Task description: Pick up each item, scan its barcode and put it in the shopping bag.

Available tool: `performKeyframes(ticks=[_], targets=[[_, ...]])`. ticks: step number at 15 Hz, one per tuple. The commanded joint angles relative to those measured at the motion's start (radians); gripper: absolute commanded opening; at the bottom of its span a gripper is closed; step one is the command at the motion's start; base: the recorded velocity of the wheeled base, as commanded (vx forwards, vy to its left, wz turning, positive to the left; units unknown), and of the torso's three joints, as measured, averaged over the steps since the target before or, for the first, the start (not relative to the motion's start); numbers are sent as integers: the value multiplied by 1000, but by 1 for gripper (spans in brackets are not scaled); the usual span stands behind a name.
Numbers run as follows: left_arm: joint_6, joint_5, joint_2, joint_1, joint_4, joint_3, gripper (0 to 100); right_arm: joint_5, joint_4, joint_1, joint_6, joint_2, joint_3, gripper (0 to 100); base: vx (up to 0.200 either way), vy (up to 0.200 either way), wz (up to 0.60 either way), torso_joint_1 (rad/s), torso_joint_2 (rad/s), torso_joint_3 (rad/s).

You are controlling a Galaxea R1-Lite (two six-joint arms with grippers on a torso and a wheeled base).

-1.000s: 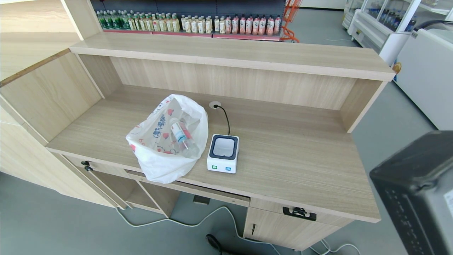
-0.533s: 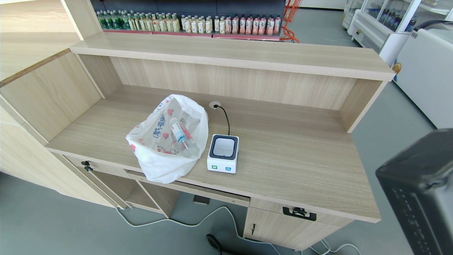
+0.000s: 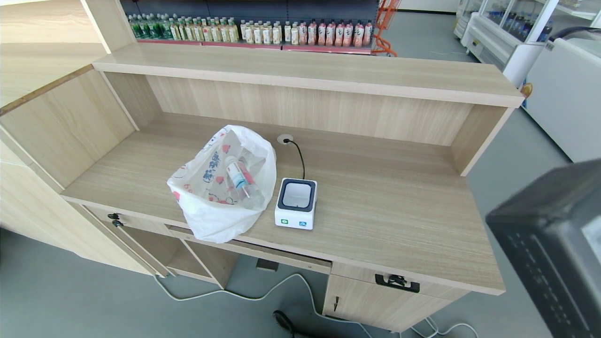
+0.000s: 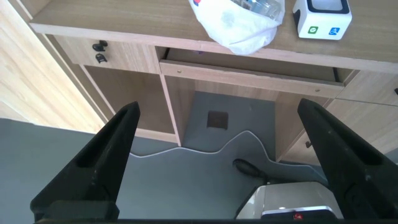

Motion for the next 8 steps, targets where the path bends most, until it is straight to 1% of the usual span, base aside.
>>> performKeyframes(ticks=[1,2,3,4,5,6,8], targets=[[0,0,2,0,0,0,100,-122,13,-163,353,100,-156,0,0,0,0,0,0,0],[0,0,2,0,0,0,100,-409,130,-329,738,83,-166,0,0,0,0,0,0,0],[0,0,2,0,0,0,100,-604,262,-398,1020,43,-174,0,0,0,0,0,0,0],[0,0,2,0,0,0,100,-704,383,-425,1219,23,-174,0,0,0,0,0,0,0],[0,0,2,0,0,0,100,-715,473,-457,1388,25,-182,0,0,0,0,0,0,0],[0,0,2,0,0,0,100,-715,532,-462,1587,27,-183,0,0,0,0,0,0,0],[0,0,2,0,0,0,100,-692,547,-447,1954,65,-248,0,0,0,0,0,0,0]])
